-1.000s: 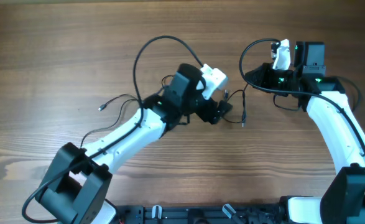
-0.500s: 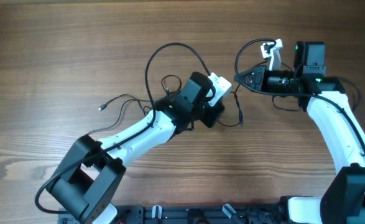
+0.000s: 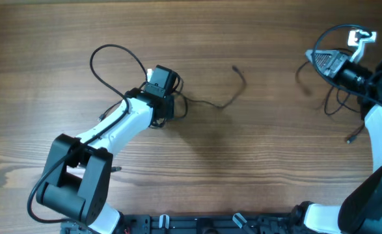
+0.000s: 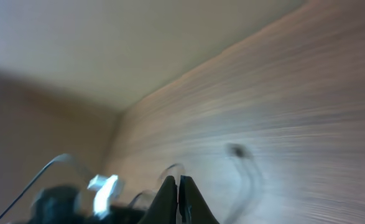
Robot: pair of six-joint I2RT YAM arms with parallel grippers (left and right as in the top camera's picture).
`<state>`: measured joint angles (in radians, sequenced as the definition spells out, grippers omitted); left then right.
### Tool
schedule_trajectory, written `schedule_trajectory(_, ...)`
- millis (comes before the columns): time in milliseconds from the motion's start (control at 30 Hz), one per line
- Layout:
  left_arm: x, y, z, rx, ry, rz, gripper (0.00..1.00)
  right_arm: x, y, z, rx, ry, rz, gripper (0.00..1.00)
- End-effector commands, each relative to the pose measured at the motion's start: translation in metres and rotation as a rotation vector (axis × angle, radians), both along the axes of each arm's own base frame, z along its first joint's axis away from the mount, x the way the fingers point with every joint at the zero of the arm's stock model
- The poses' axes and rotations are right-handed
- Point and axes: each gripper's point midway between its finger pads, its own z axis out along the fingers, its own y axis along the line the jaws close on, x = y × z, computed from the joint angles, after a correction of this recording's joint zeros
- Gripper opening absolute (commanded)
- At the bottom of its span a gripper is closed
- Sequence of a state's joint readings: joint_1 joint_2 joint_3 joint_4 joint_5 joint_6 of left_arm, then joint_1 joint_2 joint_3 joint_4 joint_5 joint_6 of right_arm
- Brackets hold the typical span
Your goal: Untangle cables
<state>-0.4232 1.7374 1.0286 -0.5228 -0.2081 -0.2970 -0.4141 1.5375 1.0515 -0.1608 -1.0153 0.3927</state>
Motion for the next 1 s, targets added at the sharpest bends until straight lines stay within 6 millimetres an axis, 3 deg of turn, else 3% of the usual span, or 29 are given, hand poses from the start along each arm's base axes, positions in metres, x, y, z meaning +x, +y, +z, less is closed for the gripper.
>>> schedule_trajectory(0, -0.007, 0.006, -0.007, -0.002, 0.042, 0.041, 0.04, 0.015, -0.053, -0.029, -0.153, 0.109, -0.282, 0.04)
schedule_trajectory(100, -0.012, 0.009, -0.009, 0.006, 0.061, 0.041, 0.04, 0.009, -0.086, -0.053, -0.239, 0.240, -0.474, 0.08)
schedule_trajectory(133, -0.013, 0.008, -0.009, 0.005, 0.069, 0.040, 0.04, -0.001, -0.102, -0.067, -0.262, 0.328, -0.580, 0.13)
schedule_trajectory(233, -0.016, 0.002, -0.010, -0.032, 0.085, 0.027, 0.08, -0.043, -0.153, -0.096, -0.402, 0.559, -0.906, 0.17)
schedule_trajectory(300, -0.018, -0.002, -0.011, -0.054, 0.096, 0.020, 0.10, -0.060, -0.170, -0.099, -0.491, 0.611, -0.988, 0.18)
schedule_trajectory(400, -0.019, -0.011, -0.011, -0.098, 0.109, 0.005, 0.14, -0.078, -0.190, -0.098, -0.631, 0.655, -1.066, 0.32)
schedule_trajectory(500, -0.019, -0.013, -0.011, -0.110, 0.109, 0.002, 0.18, -0.071, -0.186, -0.105, -0.642, 0.649, -1.003, 0.55)
schedule_trajectory(567, -0.019, -0.013, -0.011, -0.110, 0.110, 0.002, 0.21, -0.067, -0.180, -0.113, -0.616, 0.658, -0.966, 0.63)
schedule_trajectory(767, -0.020, -0.015, -0.011, -0.124, 0.114, -0.003, 0.35, -0.042, -0.147, -0.166, -0.473, 0.702, -0.753, 0.73)
schedule_trajectory(867, -0.018, -0.016, -0.011, -0.129, 0.109, -0.005, 0.47, -0.020, -0.138, -0.197, -0.480, 0.666, -0.653, 0.76)
schedule_trajectory(967, -0.017, -0.017, -0.010, -0.131, 0.103, -0.005, 0.50, -0.010, -0.136, -0.215, -0.555, 0.648, -0.627, 0.76)
